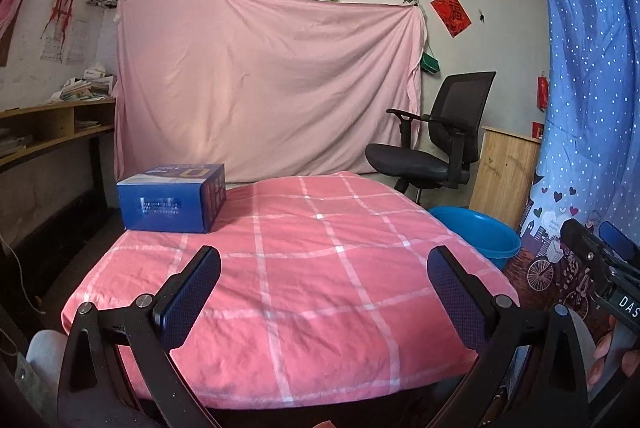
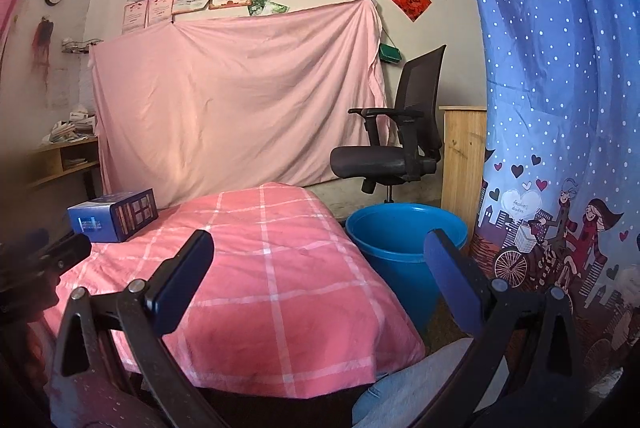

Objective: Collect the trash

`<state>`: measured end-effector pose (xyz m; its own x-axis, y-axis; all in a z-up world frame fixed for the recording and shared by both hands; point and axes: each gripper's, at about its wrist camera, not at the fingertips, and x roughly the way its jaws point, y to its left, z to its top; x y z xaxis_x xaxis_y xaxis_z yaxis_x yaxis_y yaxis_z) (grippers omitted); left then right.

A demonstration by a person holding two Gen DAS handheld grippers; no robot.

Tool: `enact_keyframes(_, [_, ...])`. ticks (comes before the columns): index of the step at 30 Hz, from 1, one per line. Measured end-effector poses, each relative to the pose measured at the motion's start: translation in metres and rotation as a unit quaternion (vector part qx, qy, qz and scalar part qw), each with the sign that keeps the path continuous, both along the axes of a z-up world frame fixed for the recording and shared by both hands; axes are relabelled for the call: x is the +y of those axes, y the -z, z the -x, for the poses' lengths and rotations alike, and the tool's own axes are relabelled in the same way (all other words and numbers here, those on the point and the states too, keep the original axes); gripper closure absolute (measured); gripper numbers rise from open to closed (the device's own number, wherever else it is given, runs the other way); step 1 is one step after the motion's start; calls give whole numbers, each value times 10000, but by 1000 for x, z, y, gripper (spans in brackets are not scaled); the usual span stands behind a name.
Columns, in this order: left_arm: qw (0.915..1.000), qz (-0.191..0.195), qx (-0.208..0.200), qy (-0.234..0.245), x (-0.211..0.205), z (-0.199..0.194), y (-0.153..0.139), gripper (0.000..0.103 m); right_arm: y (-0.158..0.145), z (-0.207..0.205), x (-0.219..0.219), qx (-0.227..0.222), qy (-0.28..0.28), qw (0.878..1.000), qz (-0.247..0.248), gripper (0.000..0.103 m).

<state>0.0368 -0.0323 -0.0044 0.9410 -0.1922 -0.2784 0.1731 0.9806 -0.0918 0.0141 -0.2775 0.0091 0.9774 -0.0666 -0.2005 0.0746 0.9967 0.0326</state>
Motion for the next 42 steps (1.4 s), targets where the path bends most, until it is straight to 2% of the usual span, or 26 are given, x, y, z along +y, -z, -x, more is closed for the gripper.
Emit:
enact_keyframes(21, [9999,-74,56,-127,1,4,15,2,18,-10,9,313,-7,9995,47,0])
enact_keyframes(42, [9998,-57,61,-175,-4,6,16,2,19,-10,4,331,-7,9995,10,0])
